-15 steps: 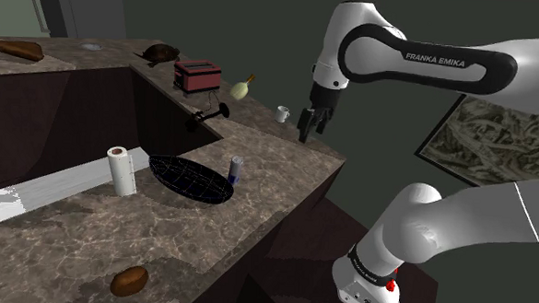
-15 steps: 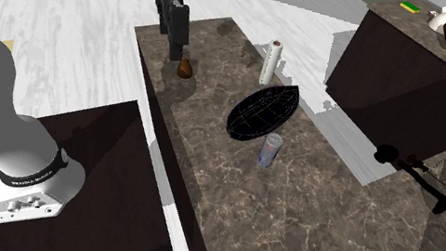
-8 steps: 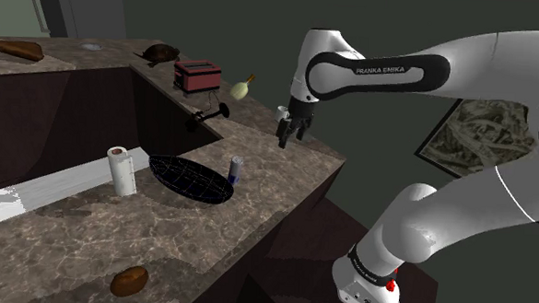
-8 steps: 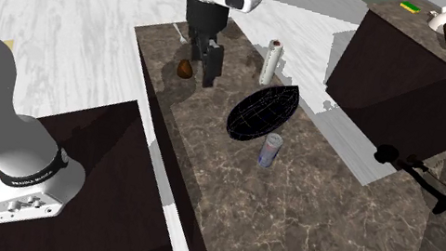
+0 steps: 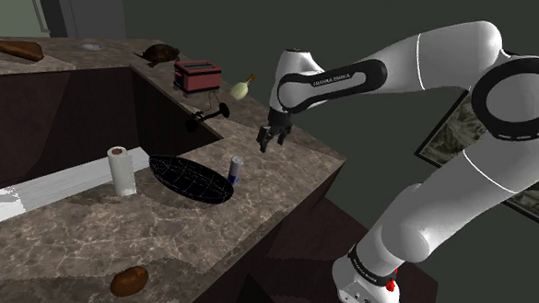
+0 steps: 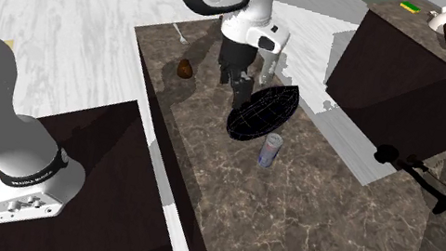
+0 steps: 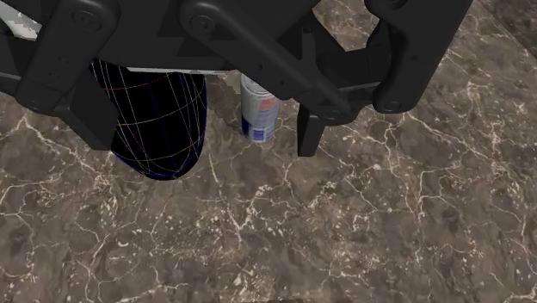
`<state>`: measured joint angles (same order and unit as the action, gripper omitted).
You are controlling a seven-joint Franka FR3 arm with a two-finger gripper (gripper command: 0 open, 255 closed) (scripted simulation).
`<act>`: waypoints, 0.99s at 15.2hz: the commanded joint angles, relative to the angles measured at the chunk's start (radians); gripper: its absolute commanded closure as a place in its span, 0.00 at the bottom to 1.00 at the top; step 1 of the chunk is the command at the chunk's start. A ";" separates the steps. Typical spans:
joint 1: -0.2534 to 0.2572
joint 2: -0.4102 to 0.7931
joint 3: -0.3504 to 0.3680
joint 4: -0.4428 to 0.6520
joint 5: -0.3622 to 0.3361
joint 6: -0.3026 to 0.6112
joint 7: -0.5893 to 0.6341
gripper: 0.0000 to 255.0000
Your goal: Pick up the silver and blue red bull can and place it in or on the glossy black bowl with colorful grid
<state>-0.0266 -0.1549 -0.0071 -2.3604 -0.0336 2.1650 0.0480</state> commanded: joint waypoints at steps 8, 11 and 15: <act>-0.016 0.347 -0.014 0.185 0.007 0.182 -0.011 0.00; -0.022 0.464 -0.016 0.271 0.012 0.218 -0.016 0.00; -0.031 0.619 -0.018 0.405 0.020 0.247 -0.023 0.00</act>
<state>-0.0582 0.4204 -0.0256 -1.9929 -0.0147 2.4029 0.0219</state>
